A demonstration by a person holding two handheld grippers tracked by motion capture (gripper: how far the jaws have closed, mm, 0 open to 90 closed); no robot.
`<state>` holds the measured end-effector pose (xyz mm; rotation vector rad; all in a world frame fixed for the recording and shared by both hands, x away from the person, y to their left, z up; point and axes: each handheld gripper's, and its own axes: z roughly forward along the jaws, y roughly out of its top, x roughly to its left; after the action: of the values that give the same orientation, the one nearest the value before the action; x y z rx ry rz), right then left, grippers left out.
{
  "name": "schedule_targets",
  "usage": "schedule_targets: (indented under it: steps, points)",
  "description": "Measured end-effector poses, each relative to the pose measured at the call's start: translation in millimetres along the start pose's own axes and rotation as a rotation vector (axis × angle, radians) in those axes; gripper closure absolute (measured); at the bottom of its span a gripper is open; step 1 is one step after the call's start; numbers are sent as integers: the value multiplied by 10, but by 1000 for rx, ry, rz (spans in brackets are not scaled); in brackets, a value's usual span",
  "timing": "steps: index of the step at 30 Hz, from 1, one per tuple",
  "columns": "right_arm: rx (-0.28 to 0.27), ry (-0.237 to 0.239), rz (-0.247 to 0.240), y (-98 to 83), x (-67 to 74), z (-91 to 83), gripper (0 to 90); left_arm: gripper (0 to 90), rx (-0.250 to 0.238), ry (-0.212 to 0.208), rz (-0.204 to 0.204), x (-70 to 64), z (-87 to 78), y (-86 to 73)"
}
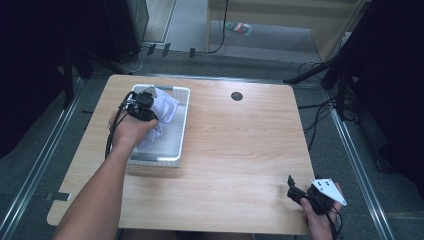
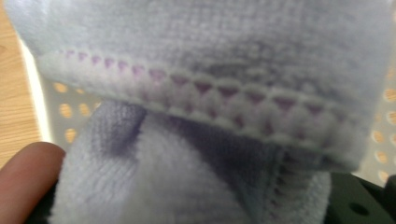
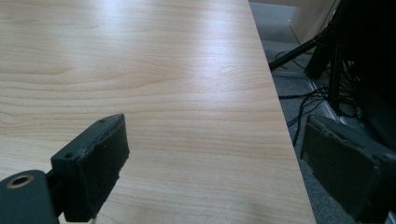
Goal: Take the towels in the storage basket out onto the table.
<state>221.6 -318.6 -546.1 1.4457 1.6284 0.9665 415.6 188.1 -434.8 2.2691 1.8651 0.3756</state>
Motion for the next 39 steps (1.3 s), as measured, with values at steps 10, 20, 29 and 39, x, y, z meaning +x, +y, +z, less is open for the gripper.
schedule_targets:
  steps: [10, 20, 29, 39]
  points:
    - [1, -1, -1, 0, 0, -1, 79, 629, -24, 15, 9, 30, -319, 83]
    - [2, -1, -1, 2, 2, 2, 80, 627, -51, 19, 18, -49, -513, 170]
    - [0, -3, -1, 2, 3, 2, 79, 624, -57, 19, 62, -321, -648, 300]
    - [-3, -1, 0, 2, 3, 1, 79, 622, -71, 2, 113, -650, -733, 425]
